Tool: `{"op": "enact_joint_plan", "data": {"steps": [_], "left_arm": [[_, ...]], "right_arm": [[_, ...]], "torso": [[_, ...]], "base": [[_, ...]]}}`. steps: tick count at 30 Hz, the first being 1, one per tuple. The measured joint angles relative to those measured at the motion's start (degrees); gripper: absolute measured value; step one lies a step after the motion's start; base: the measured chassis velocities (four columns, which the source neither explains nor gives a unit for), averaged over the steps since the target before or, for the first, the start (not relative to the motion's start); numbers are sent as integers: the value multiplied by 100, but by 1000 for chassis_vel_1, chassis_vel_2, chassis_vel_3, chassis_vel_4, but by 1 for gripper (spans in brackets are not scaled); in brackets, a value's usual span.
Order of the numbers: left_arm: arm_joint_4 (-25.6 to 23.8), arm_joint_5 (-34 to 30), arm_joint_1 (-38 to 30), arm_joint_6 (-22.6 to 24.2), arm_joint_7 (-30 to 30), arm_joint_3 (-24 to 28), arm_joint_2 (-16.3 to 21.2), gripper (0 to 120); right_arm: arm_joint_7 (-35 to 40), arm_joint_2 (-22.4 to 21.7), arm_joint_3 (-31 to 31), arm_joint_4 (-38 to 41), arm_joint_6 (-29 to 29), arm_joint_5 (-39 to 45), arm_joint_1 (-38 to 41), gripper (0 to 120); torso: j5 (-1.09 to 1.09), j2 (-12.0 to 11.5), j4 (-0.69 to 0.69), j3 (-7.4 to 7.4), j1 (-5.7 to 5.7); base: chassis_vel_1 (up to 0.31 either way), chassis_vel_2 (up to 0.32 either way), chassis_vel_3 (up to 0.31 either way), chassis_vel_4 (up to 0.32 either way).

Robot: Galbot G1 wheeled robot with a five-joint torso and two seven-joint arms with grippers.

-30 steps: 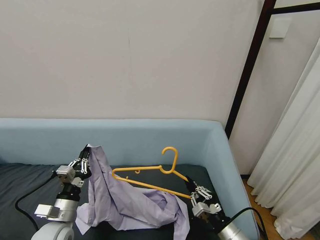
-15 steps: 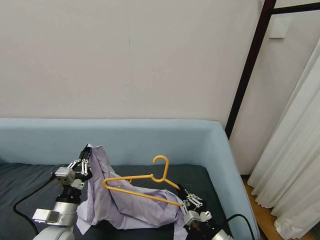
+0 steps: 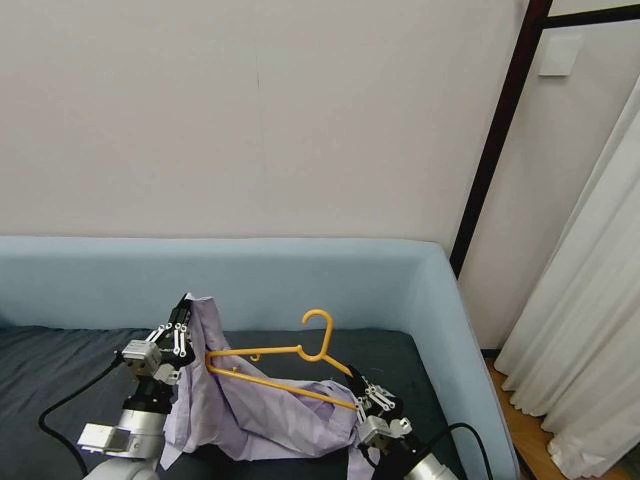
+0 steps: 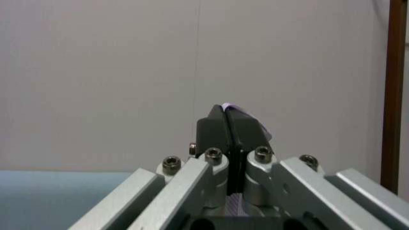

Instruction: Pick up the clothes from the sofa and hang them on the clothes hanger.

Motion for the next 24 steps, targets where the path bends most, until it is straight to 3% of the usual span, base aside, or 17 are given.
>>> {"op": "enact_joint_plan", "data": {"steps": [12, 19, 24], "left_arm": [[-286, 644, 538, -266, 6, 595, -570, 0], [-219, 917, 727, -478, -67, 707, -756, 0], [-54, 917, 747, -741, 204, 923, -863, 0]], "right_arm": [[12, 323, -447, -647, -497, 311, 802, 5], [33, 330, -401, -688, -639, 560, 1108, 5], [191, 363, -393, -676, -805, 643, 1264, 5]], "torso": [[1, 0, 2, 0, 0], [1, 0, 2, 0, 0], [0, 0, 1, 0, 0]], "base": [[0, 0, 0, 0], [0, 0, 0, 0], [0, 0, 0, 0]]}}
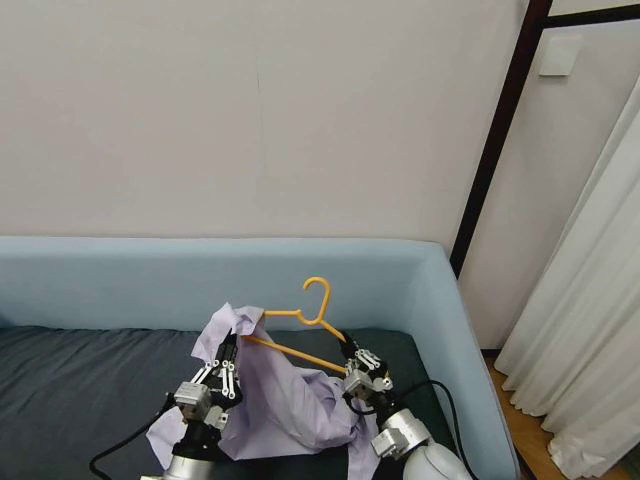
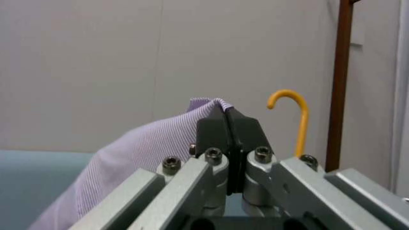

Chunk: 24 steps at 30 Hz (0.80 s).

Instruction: Pick up the clothes from the sofa and hang them on the clothes hanger.

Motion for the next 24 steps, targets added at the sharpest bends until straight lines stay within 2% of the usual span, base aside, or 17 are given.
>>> {"op": "enact_joint_plan", "data": {"steps": [5, 8, 9, 13, 19, 24], "left_arm": [[142, 10, 14, -130, 410, 160, -90, 0], [343, -3, 28, -339, 1060, 266, -147, 0], [343, -3, 28, -339, 1060, 266, -147, 0], [639, -39, 15, -621, 1636, 378, -317, 0], [873, 176, -48, -736, 1675, 276, -392, 0], [1132, 276, -119, -856, 1292, 79, -360, 0]], "right_arm": [[121, 7, -56, -22, -143, 217, 79, 5], [248, 39, -170, -10, -287, 572, 96, 5], [248, 39, -170, -10, -287, 572, 96, 5], [425, 129, -366, 38, -571, 1290, 86, 5], [524, 137, -369, 117, -572, 1533, 33, 5], [569, 105, -64, 341, -358, 1531, -96, 5]], "torso": [[0, 0, 0, 0, 0], [0, 0, 0, 0, 0], [0, 0, 0, 0, 0], [0, 0, 0, 0, 0], [0, 0, 0, 0, 0], [0, 0, 0, 0, 0]], "base": [[0, 0, 0, 0], [0, 0, 0, 0], [0, 0, 0, 0], [0, 0, 0, 0], [0, 0, 0, 0], [0, 0, 0, 0]]}}
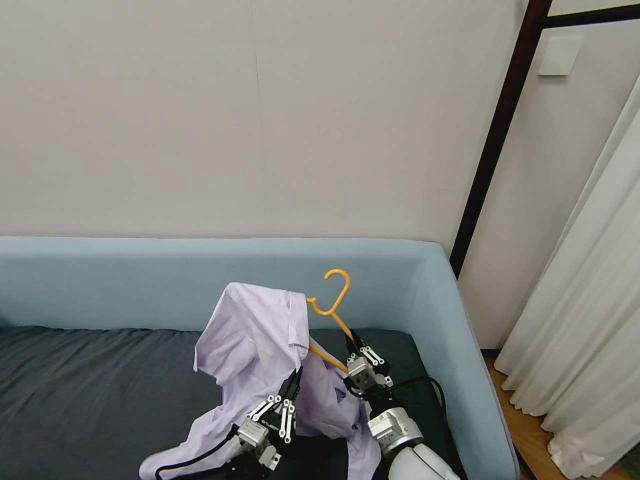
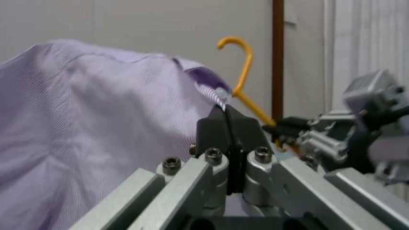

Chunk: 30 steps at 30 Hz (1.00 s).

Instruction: Pick up the clothes from the sofa and hang them on the clothes hanger.

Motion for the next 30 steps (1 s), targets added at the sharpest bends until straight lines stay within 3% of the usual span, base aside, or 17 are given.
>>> {"op": "enact_joint_plan", "data": {"steps": [6, 11, 17, 20, 22, 24, 26, 27, 30], "left_arm": [[5, 11, -44, -29, -415, -106, 56, 0], [105, 34, -36, -282, -433, -34, 146, 0], [245, 175, 12, -786, -299, -173, 547, 19], [298, 134, 113, -1060, -283, -467, 1121, 34], [281, 61, 148, -1086, -276, -535, 1239, 37], [-33, -493, 302, -1113, -57, -811, 1675, 47], [-504, -1175, 408, -914, 126, -1091, 2111, 55], [-504, -1175, 408, -914, 126, -1091, 2111, 55], [-1008, -1974, 424, -406, 225, -1326, 2919, 69]], "right_arm": [[-36, -99, 351, 179, 210, -293, -119, 5], [-202, -143, 705, 285, 757, -1137, -197, 5], [-270, -53, 916, 105, 1349, -1689, -171, 5], [-233, 42, 1012, -41, 1575, -1909, -145, 5], [-220, 57, 1026, -62, 1602, -1951, -144, 5], [-198, 132, 1110, -140, 1693, -2153, -152, 5], [-181, 212, 1201, -255, 1796, -2377, -168, 5], [-181, 212, 1201, -255, 1796, -2377, -168, 5], [-149, 319, 1249, -431, 1920, -2635, -177, 5]], "torso": [[0, 0, 0, 0, 0], [0, 0, 0, 0, 0], [-1, 0, 0, 0, 0], [-3, 0, 1, 0, 0], [-3, 0, 0, 0, 0], [-3, 0, 2, 0, 0], [-2, 0, 1, 0, 0], [-2, 0, 1, 0, 0], [-1, 0, 1, 0, 0]], "base": [[0, 0, 0, 0], [0, 0, 0, 0], [0, 0, 0, 0], [0, 0, 0, 0], [0, 0, 0, 0], [0, 0, 0, 0], [0, 0, 0, 0], [0, 0, 0, 0], [0, 0, 0, 0]]}}
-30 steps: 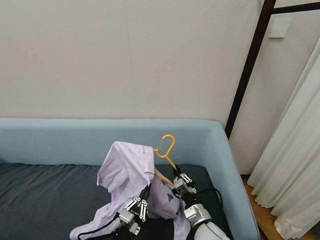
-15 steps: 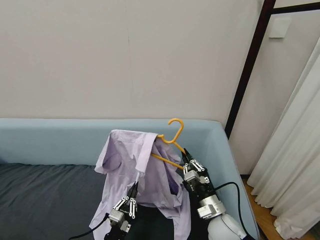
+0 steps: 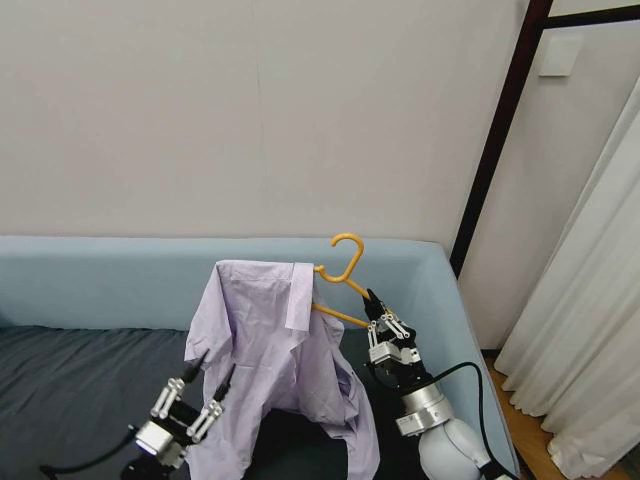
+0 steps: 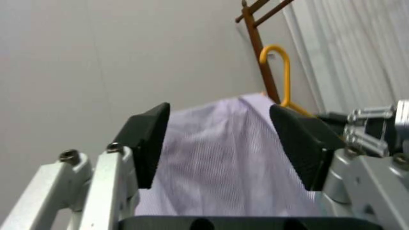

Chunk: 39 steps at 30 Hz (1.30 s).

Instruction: Pick up the clothes from the sofa and hang them on the clothes hanger.

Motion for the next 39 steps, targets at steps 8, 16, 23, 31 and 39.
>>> {"op": "enact_joint_plan", "data": {"steps": [8, 16, 23, 31, 39], "left_arm": [[312, -1333, -937, 769, 597, 108, 1526, 95], [1566, -2379, -2120, 1423, 2039, 537, 3090, 100], [2286, -2633, -3213, 1788, 2778, 1380, 3659, 100], [2725, -2552, -4654, 2067, 3161, 2644, 3618, 100], [3089, -2157, -5615, 2421, 3725, 3562, 3421, 84]], "right_arm": [[78, 116, 33, -210, 200, -528, -66, 5], [136, 280, -128, -586, 382, -951, 336, 5], [198, 491, -439, -919, 657, -1340, 758, 5], [211, 581, -407, -1085, 823, -1555, 770, 5], [211, 584, -356, -1096, 863, -1621, 758, 5]], "torso": [[-2, 0, -2, 0, 0], [-2, 0, -5, 1, 1], [-2, 0, 1, 1, 1], [2, -1, -3, 1, 1], [0, -1, -1, 1, 0]], "base": [[0, 0, 0, 0], [0, 0, 0, 0], [0, 0, 0, 0], [0, 0, 0, 0], [0, 0, 0, 0]]}}
